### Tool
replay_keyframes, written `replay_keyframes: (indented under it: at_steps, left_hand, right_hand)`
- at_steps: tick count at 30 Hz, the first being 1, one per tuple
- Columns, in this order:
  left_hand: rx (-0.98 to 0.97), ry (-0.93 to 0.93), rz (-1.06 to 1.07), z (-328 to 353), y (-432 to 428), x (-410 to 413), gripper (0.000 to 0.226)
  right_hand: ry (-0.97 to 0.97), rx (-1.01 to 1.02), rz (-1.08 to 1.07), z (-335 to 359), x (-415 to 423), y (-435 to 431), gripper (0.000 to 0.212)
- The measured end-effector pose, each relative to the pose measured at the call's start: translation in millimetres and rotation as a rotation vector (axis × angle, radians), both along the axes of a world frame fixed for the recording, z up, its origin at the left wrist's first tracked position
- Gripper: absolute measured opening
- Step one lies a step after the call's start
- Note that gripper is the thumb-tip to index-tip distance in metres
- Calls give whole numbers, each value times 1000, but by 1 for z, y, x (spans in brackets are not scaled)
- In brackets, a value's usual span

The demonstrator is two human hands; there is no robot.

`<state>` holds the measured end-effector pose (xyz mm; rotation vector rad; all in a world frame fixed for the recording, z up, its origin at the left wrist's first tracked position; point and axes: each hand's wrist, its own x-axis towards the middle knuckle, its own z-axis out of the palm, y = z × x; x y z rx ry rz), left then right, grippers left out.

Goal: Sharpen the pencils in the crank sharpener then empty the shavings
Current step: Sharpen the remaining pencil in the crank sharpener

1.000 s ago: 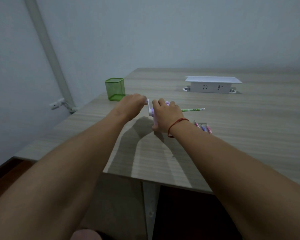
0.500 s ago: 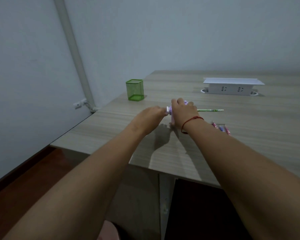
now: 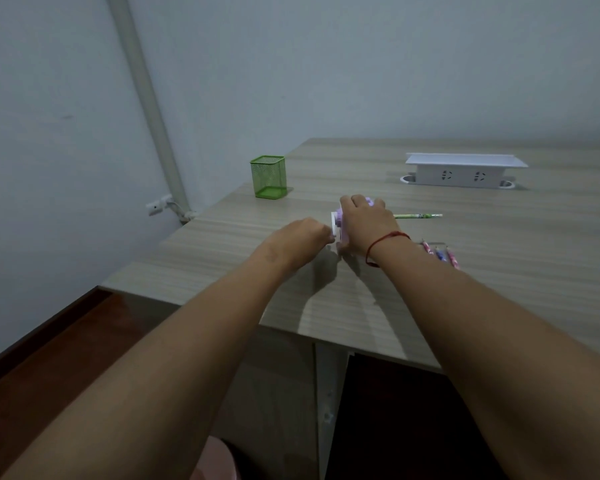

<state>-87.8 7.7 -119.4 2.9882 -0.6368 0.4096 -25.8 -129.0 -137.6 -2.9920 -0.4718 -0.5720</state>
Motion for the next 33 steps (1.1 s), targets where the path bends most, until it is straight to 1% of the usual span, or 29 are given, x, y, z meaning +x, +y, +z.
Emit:
replay_keyframes:
  at_steps: [2,3,6,10,12,16,21,22,23,27,29,33]
  left_hand:
    - [10,17,7,-4,1,3,21]
    - [3,28,17,-7,1,5,20]
    - [-38,77,49,-15,0,8,18]
    - [-52,129,64,-17,-3,16,17]
    - [1,130,58,-17,-1,24,16]
    - [190,65,70,-9,2,45,20]
    - [345,-37,32,13,4,61,21]
    - [350,-58,24,13,6,62,21]
    - [330,-78,24,13,7,64,20]
    - [139,-215,0,28,8,63,18]
    - [96,-261,-52,33,9,52,21]
    - [29,-290,-133,22,13,27,15]
  right_hand:
    - [-5,9,3,1,-3,0,48]
    - [-3,5,2,2,-4,1,50]
    - [24,-17,13,6,-9,1,64]
    - [17,-37,56,13,-17,-7,77]
    - [8,-49,73,16,-18,-8,80]
    - [0,-47,96,12,-16,-9,81]
    - [-16,-53,92,14,-18,-12,80]
    - [-13,-64,91,15,-19,-11,79]
    - [-10,-78,90,16,-19,-10,78]
    - [2,-104,38,18,-18,-6,71]
    - [18,-99,10,20,-18,-4,65]
    - [16,-85,-12,19,-19,-1,55]
